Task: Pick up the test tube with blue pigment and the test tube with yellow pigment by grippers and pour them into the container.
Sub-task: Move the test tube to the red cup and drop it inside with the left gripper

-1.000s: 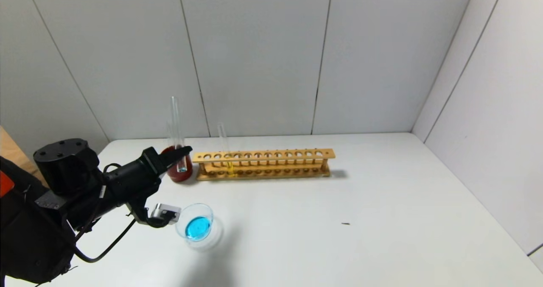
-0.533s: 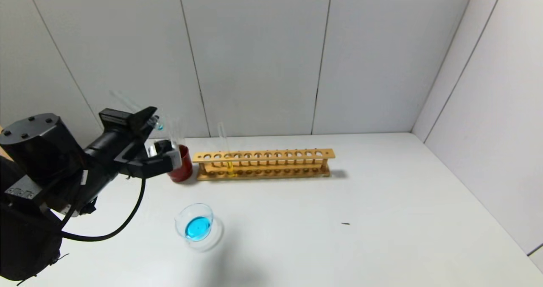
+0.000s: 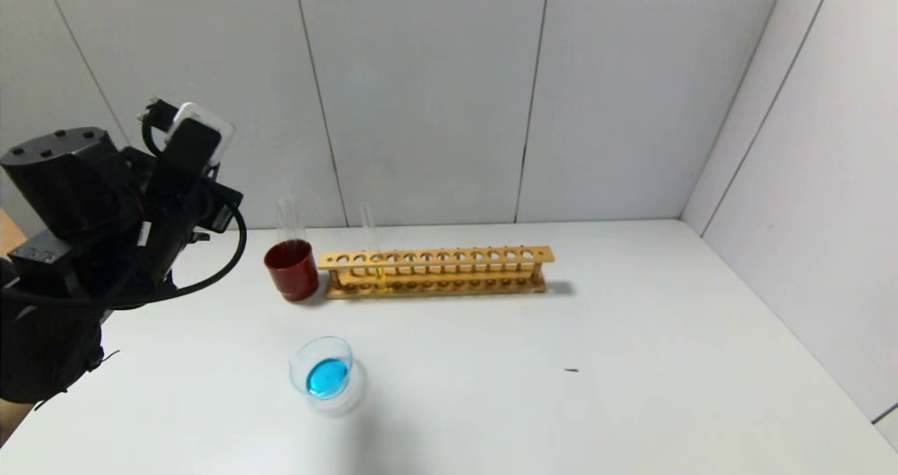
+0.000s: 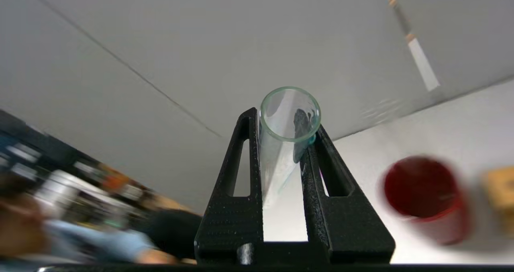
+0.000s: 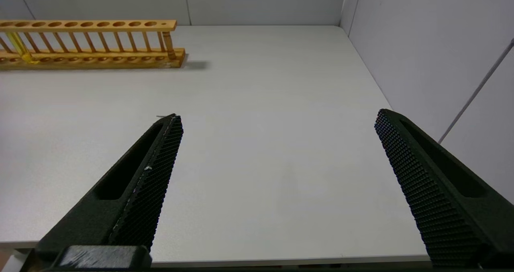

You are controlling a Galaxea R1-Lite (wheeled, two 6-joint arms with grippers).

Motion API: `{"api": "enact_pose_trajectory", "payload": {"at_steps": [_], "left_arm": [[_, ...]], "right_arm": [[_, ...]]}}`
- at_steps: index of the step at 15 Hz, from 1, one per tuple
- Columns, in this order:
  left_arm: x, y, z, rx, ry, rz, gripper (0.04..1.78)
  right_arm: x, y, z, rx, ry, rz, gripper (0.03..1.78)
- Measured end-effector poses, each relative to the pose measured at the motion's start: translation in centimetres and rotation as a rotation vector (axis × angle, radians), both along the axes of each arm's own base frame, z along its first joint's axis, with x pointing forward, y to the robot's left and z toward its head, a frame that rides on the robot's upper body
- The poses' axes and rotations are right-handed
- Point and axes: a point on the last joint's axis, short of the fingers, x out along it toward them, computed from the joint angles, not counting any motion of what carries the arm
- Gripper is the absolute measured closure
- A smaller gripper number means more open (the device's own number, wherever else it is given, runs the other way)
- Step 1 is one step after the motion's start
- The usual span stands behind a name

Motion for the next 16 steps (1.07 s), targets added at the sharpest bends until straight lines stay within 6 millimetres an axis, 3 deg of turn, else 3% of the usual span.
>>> {"api": "enact_pose_trajectory", "payload": {"at_steps": [4, 8, 16], "left_arm": [[1.2, 0.1, -0.8, -0.402, -0.021, -0.04, 1.49], [2.3, -0.1, -1.9, -0.6, -0.013, -0.127, 1.49], [5.6, 0.7, -6.0, -0.683, -0.02, -0.101, 1.49]], "right_arm": [[0.0, 0.0, 0.0, 0.0, 0.0, 0.0, 0.06], [0.0, 0.0, 0.0, 0.0, 0.0, 0.0, 0.06], [0.0, 0.0, 0.0, 0.0, 0.0, 0.0, 0.06]]}}
